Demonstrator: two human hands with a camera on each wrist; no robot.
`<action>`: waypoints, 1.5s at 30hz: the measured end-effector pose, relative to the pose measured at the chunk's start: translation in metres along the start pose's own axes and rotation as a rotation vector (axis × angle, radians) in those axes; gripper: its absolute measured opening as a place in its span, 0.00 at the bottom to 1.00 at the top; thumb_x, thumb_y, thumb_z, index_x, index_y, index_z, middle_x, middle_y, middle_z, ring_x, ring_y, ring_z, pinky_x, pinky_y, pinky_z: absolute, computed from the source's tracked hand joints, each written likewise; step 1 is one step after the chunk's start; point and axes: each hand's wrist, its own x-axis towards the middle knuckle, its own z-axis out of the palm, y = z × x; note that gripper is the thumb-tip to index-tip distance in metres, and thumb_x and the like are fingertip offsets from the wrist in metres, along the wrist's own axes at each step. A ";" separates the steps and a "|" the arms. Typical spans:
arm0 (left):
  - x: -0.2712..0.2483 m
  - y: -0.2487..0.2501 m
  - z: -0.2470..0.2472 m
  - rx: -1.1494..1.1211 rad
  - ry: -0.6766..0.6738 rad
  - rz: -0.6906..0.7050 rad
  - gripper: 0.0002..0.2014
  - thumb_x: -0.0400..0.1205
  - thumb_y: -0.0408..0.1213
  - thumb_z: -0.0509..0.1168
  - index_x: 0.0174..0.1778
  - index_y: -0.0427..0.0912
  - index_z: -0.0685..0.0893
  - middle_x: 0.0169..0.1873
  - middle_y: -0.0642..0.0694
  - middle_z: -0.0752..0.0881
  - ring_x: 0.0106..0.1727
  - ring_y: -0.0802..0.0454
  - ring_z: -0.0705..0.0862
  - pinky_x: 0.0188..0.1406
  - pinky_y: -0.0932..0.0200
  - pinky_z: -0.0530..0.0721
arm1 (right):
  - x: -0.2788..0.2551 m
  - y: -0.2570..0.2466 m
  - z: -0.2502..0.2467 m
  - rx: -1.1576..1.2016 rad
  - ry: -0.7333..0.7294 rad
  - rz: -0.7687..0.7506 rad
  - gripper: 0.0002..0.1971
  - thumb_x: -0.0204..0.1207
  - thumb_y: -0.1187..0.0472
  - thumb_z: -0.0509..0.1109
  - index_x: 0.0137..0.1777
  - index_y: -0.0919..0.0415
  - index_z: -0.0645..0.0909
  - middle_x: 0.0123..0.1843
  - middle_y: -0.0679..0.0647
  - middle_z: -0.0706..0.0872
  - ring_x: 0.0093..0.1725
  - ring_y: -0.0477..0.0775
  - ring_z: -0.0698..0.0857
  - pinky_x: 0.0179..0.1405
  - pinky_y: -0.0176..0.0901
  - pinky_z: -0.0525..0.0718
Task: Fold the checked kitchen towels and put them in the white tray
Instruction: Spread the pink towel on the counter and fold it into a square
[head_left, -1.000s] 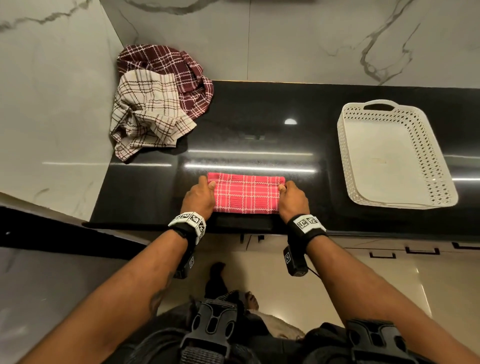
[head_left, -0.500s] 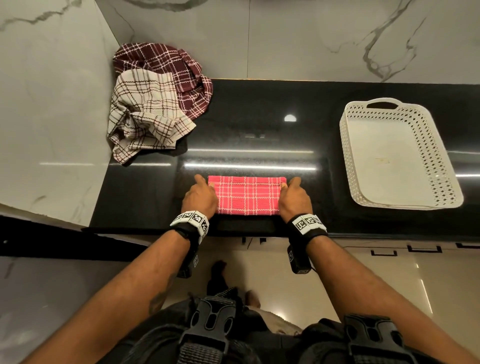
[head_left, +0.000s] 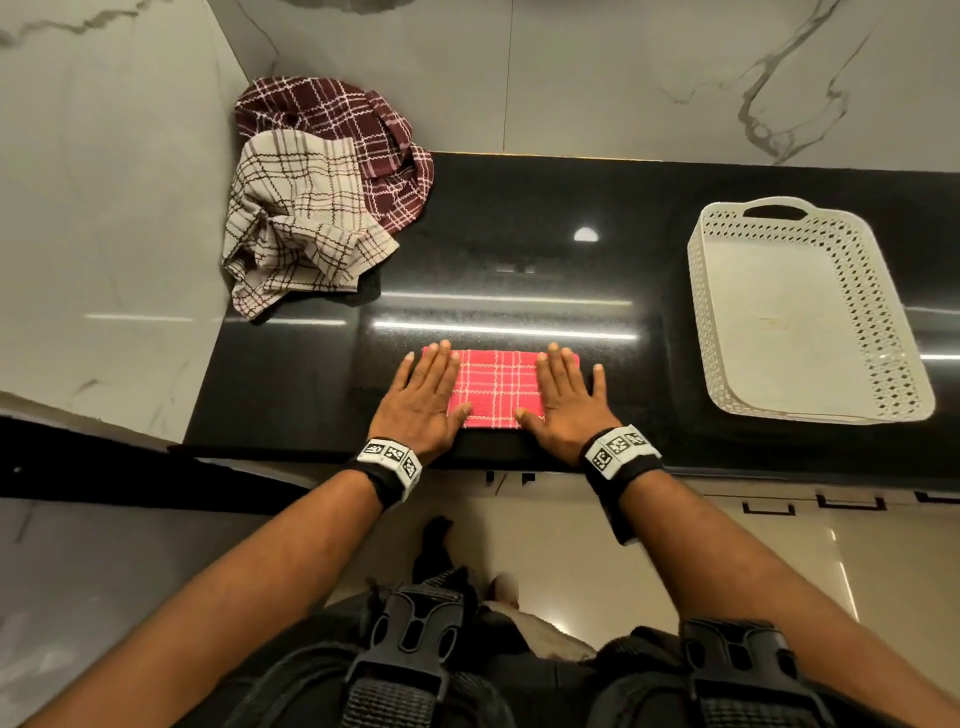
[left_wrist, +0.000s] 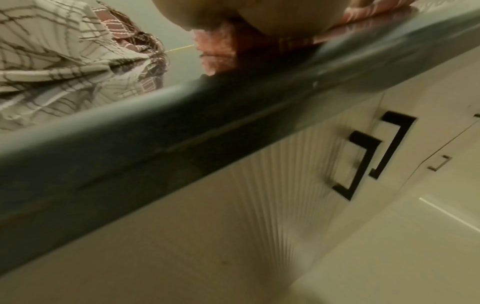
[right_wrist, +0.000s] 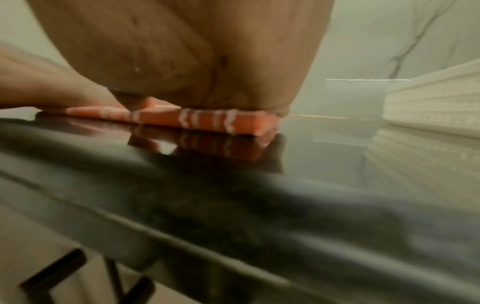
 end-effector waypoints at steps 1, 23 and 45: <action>-0.001 -0.003 0.000 0.010 -0.004 0.008 0.38 0.86 0.61 0.37 0.88 0.39 0.50 0.88 0.41 0.49 0.88 0.46 0.46 0.87 0.43 0.46 | -0.003 0.008 -0.002 -0.005 -0.005 0.009 0.45 0.80 0.28 0.42 0.85 0.55 0.27 0.85 0.52 0.23 0.84 0.53 0.25 0.80 0.69 0.27; -0.019 0.010 -0.035 -0.067 -0.066 0.232 0.28 0.84 0.46 0.56 0.83 0.49 0.68 0.85 0.48 0.63 0.87 0.47 0.56 0.86 0.43 0.49 | -0.086 -0.025 0.014 -0.085 0.244 -0.116 0.31 0.76 0.30 0.53 0.69 0.50 0.73 0.65 0.53 0.77 0.64 0.58 0.75 0.67 0.63 0.68; -0.061 0.020 0.021 -0.254 0.282 0.315 0.20 0.78 0.42 0.67 0.67 0.41 0.84 0.64 0.41 0.86 0.61 0.41 0.85 0.62 0.43 0.84 | -0.080 -0.007 0.042 0.448 0.353 -0.233 0.31 0.74 0.60 0.75 0.78 0.52 0.73 0.73 0.50 0.79 0.70 0.44 0.73 0.74 0.51 0.66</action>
